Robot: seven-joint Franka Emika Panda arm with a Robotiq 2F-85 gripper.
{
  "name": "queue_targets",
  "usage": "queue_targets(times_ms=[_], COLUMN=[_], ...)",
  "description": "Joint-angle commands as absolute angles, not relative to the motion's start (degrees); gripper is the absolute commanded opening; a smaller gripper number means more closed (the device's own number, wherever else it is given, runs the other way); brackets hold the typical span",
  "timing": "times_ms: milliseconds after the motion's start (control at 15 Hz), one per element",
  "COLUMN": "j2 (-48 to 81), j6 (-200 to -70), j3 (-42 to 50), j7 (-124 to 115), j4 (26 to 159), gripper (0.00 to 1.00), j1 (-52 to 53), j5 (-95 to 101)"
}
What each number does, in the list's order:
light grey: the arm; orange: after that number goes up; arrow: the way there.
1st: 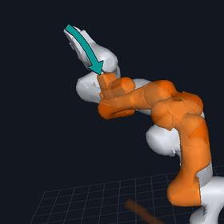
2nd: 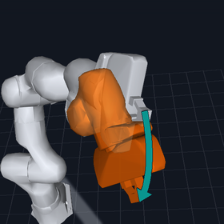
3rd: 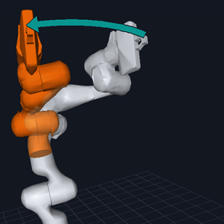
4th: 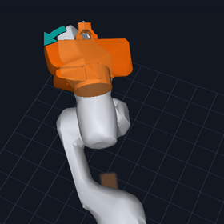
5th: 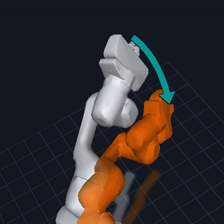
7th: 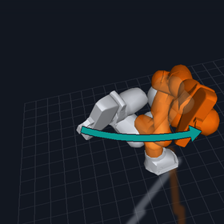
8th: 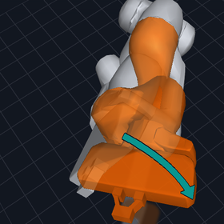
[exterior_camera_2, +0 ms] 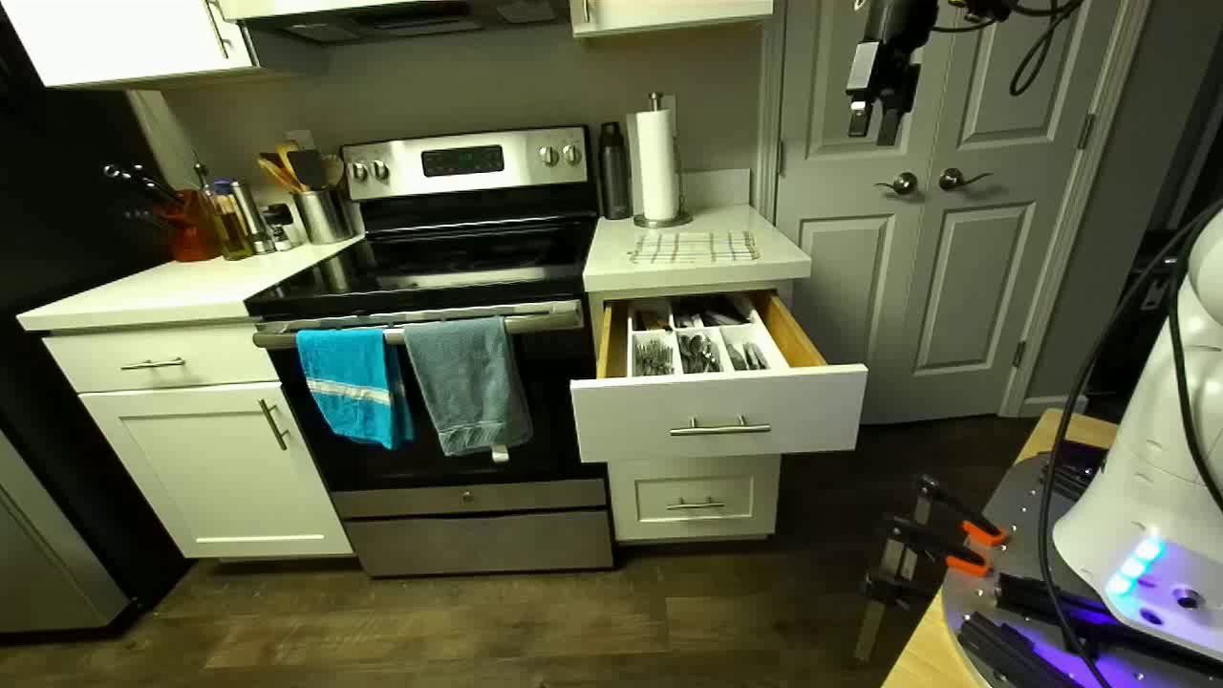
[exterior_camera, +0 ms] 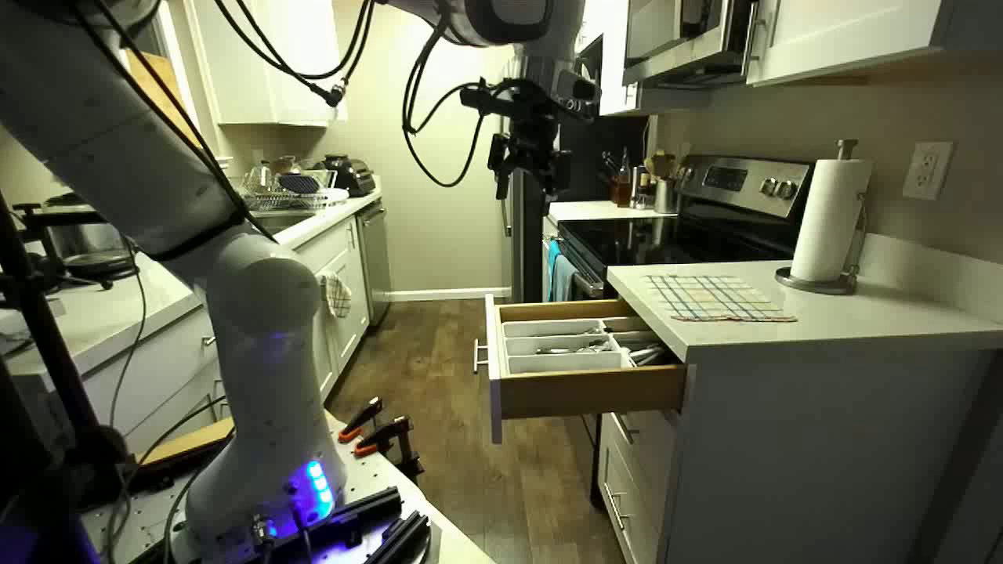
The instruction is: Close the first top drawer
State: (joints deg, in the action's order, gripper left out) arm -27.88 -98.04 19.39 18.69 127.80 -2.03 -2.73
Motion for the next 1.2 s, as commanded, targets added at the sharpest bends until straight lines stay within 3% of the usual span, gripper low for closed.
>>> queue_targets(times_ms=[0,600,1133], j2=[-27.46,-27.46,-32.63], j6=[-97.81,-97.81,-97.80], j3=[17.79,17.79,10.12], j7=[19.49,19.49,20.55], j4=[127.60,127.60,139.59], gripper=[1.00,1.00,1.00], j1=[-4.07,-4.07,-1.62], j5=[-3.54,-3.54,-1.09])
